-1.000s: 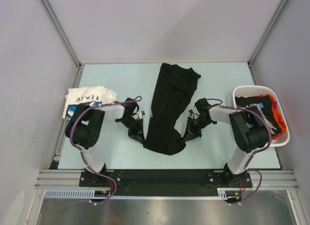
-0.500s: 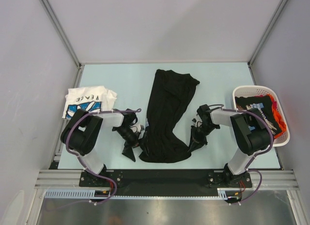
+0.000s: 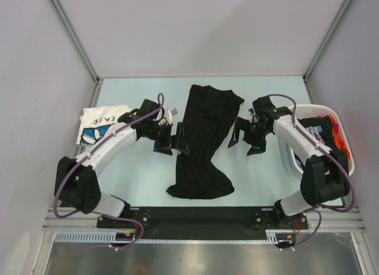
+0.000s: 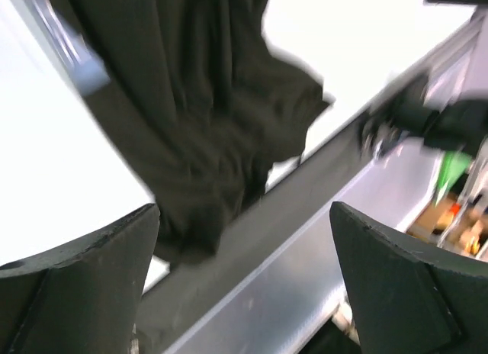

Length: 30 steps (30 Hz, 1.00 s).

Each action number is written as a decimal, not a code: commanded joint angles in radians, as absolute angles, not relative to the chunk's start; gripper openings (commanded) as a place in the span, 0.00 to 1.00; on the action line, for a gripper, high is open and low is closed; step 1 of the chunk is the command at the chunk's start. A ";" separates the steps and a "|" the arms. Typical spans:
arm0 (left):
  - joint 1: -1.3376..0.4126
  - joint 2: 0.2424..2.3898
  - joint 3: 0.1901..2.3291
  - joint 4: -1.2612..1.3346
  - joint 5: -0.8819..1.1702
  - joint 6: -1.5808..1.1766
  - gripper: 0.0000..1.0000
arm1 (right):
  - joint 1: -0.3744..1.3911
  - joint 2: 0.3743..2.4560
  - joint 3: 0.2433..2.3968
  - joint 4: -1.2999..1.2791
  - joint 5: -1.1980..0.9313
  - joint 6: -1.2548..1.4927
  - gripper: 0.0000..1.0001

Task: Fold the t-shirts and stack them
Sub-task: Fold the tshirt

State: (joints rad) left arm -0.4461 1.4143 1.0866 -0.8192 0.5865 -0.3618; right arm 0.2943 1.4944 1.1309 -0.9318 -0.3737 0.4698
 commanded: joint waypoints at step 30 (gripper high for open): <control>-0.166 2.578 2.144 -0.522 0.695 -0.725 1.00 | 0.118 2.456 2.097 -0.732 -0.258 0.459 0.84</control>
